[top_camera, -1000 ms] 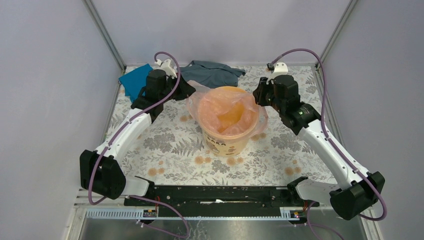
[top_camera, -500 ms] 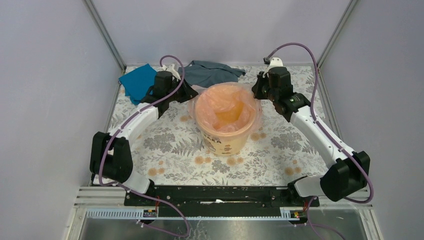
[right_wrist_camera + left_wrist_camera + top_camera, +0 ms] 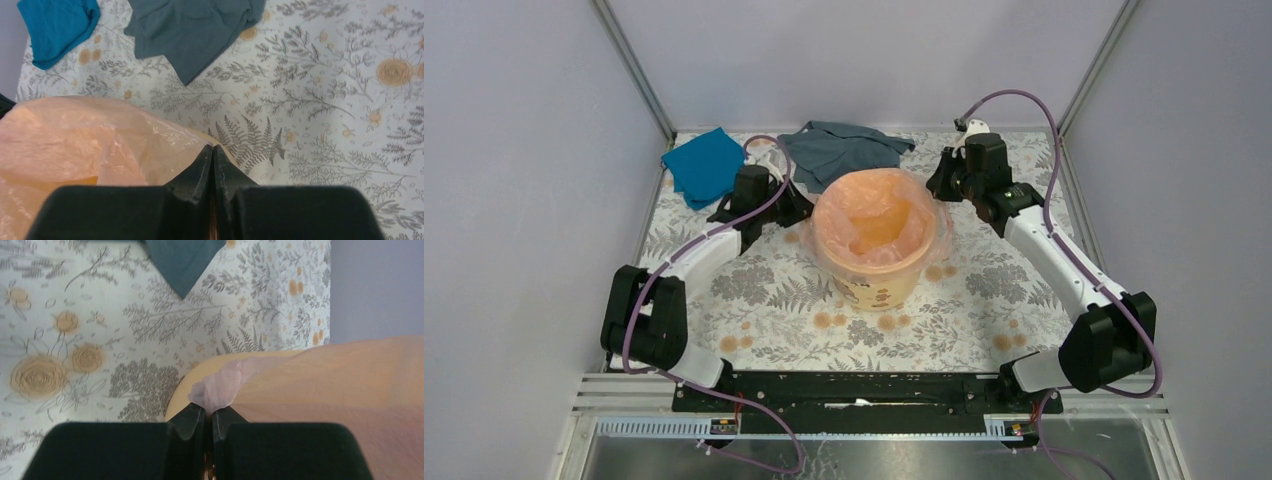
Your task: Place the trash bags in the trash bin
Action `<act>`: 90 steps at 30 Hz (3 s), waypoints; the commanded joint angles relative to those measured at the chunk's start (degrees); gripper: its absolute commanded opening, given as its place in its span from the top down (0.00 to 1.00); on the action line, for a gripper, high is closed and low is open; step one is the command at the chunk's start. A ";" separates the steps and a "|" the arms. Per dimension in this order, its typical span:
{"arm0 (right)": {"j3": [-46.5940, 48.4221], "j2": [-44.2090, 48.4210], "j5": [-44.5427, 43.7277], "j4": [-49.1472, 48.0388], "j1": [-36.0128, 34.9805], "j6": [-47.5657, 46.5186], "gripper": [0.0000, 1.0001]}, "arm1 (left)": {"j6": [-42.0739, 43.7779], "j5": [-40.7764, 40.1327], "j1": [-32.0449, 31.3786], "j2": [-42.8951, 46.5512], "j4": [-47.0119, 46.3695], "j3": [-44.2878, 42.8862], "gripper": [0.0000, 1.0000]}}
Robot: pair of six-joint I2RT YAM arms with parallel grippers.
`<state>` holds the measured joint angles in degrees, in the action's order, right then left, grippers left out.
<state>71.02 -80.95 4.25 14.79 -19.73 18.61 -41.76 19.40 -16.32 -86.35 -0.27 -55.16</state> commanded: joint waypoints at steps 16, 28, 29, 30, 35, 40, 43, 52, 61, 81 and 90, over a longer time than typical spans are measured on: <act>-7.15 4.86 -0.93 -1.64 1.15 1.65 0.92 | -4.11 -0.95 0.36 7.41 -7.00 15.07 0.96; -18.73 0.71 0.86 -20.16 1.18 6.21 0.97 | -5.96 -4.80 -3.55 7.11 -10.08 19.23 0.95; -19.10 0.58 1.01 -20.48 1.20 6.06 0.97 | -6.43 -5.15 -3.74 6.89 -10.83 19.74 0.95; -19.75 0.60 1.23 -21.22 1.15 5.93 0.97 | -6.79 -5.53 -3.99 6.72 -11.67 20.38 0.95; -24.63 0.44 2.12 -27.16 1.10 6.42 0.93 | -7.37 -6.94 -4.80 5.08 -14.99 22.48 0.94; -27.83 -1.90 2.59 -30.73 1.18 7.44 0.90 | -6.66 -8.45 -5.54 4.26 -16.70 24.45 0.94; -27.75 -2.81 1.92 -30.49 1.10 6.56 0.87 | -5.79 -8.06 -5.50 4.23 -17.98 24.83 0.93; -25.37 -3.53 -6.23 -25.58 1.19 3.57 0.83 | -5.71 -11.19 -5.63 4.28 -18.58 25.69 0.92; -22.20 -5.75 -5.46 -21.54 1.29 3.40 0.79 | -5.36 -12.28 -5.81 4.04 -17.66 25.98 0.89; 16.17 11.09 -7.38 25.28 -0.36 -3.09 0.00 | -4.47 -10.52 -6.60 8.56 -23.05 30.28 0.75; 30.93 -11.40 -7.11 35.97 -21.09 -6.04 0.00 | -4.17 -10.52 -6.80 9.13 -24.00 30.88 0.70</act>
<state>101.43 -83.92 -3.73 40.62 -35.90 14.57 -47.29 9.17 -22.83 -79.11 -21.23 -25.17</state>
